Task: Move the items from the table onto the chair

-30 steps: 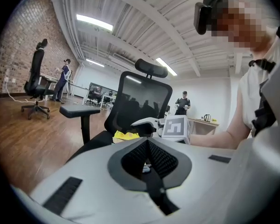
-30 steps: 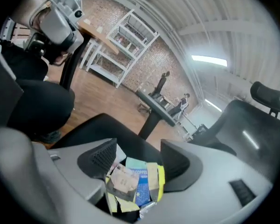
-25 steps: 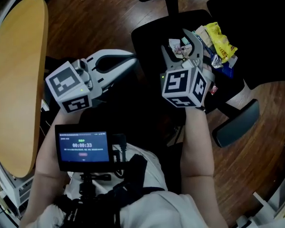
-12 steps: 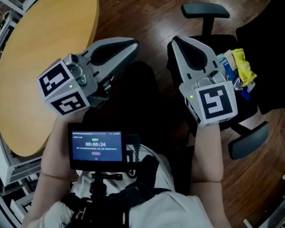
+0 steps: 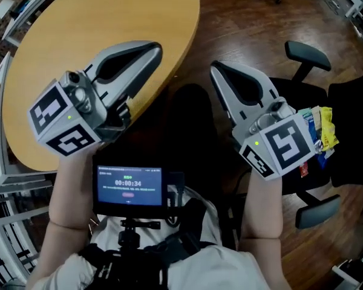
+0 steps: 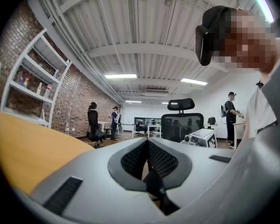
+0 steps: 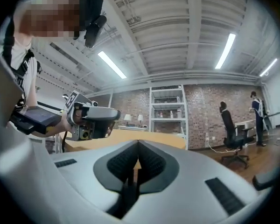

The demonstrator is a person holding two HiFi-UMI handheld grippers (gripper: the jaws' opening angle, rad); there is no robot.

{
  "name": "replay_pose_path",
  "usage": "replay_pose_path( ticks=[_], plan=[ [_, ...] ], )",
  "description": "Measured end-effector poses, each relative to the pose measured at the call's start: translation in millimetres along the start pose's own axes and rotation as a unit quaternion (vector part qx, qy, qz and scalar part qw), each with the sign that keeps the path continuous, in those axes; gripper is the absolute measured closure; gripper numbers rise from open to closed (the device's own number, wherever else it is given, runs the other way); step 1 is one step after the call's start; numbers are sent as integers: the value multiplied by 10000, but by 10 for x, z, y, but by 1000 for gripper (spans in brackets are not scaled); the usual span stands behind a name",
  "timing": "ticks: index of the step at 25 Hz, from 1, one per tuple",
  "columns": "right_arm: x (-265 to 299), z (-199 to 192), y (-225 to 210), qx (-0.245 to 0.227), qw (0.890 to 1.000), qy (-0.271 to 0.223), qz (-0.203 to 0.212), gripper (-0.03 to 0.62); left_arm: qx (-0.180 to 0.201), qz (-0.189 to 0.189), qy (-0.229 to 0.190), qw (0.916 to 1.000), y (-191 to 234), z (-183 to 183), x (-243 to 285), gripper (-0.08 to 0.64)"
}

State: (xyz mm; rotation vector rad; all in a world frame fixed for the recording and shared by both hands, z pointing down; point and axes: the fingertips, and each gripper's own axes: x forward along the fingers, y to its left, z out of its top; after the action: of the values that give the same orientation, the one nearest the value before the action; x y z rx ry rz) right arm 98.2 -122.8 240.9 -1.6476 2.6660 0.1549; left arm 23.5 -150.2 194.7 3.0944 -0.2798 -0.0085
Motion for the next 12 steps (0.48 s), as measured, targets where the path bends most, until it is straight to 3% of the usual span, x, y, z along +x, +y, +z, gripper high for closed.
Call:
replay_pose_path(
  ticks=[8,12],
  plan=[
    [503,43,352,-84,9944,-186,1040,591,83,687,211,9974,148,-273,-319,552],
    [950,244,895,-319,9865,-179,1599,589,53,1265,31,9919,415,-162,-991,552]
  ],
)
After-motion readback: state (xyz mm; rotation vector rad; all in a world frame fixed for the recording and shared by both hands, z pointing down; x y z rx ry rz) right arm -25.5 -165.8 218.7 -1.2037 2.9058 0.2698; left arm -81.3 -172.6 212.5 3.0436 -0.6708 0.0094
